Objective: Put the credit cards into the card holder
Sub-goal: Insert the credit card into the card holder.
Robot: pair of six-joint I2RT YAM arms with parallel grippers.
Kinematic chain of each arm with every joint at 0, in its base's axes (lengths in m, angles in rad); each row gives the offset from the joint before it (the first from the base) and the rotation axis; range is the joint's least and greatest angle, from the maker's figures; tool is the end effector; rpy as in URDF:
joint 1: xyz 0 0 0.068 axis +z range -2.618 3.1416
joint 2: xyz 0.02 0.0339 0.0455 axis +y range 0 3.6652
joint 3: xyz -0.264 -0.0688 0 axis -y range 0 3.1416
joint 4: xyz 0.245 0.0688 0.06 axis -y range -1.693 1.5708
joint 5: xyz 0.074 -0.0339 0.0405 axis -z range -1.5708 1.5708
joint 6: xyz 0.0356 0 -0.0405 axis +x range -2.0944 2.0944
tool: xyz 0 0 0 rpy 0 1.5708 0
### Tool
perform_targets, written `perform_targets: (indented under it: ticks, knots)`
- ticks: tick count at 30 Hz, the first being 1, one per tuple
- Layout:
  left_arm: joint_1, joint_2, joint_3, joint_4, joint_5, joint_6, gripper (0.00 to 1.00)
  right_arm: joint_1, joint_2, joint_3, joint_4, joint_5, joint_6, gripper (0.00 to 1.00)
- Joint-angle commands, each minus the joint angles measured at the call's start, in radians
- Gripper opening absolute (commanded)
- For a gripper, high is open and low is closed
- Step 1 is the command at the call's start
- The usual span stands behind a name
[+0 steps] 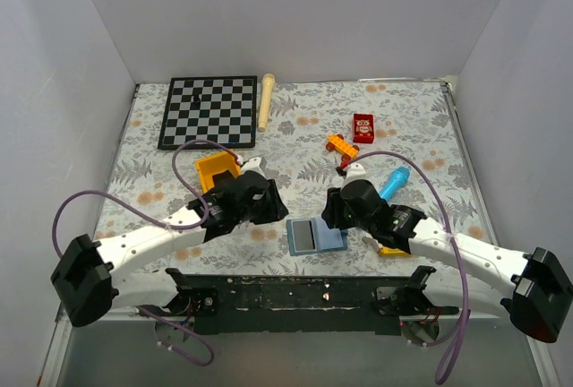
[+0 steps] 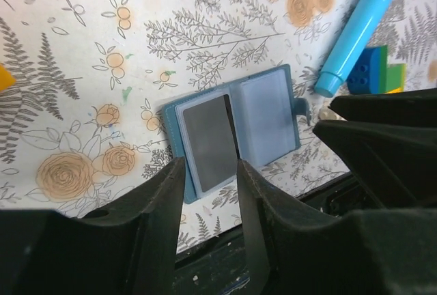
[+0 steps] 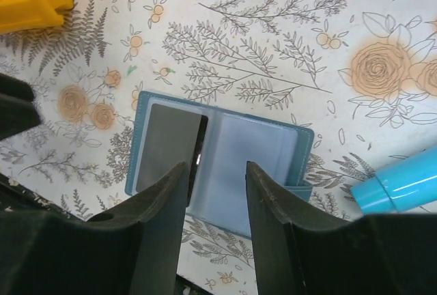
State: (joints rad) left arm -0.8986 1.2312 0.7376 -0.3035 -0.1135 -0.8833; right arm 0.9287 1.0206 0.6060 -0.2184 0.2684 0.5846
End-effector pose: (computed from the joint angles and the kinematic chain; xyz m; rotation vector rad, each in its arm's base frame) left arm 0.1605 -0.1952 0.2209 -0.0385 2.4824 -0.6977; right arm 0.1379 0.1687 0.2307 -0.2314 2.2218 0.5562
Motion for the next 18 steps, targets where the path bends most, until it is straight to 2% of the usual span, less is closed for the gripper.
perform_targets:
  ticks: [1, 3, 7, 14, 18]
  knots:
    - [0.047, -0.139, 0.071, -0.167, -0.092, 0.04, 0.36, -0.008, 0.022, 0.075, -0.015, 0.046, -0.078, 0.49]
    - [0.14, -0.205, 0.08, -0.209, -0.081, 0.059, 0.38, -0.008, 0.073, 0.135, -0.016, 0.023, -0.123, 0.5]
    - [0.401, -0.314, 0.078, -0.249, 0.041, 0.121, 0.4, -0.007, 0.209, 0.305, -0.021, -0.064, -0.213, 0.54]
    - [0.737, -0.337, 0.144, -0.385, 0.098, 0.17, 0.53, 0.025, 0.562, 0.748, -0.13, -0.261, -0.331, 0.64]
    - [0.949, -0.346, 0.108, -0.402, 0.195, 0.153, 0.69, 0.061, 0.767, 0.96, -0.174, -0.357, -0.371, 0.72]
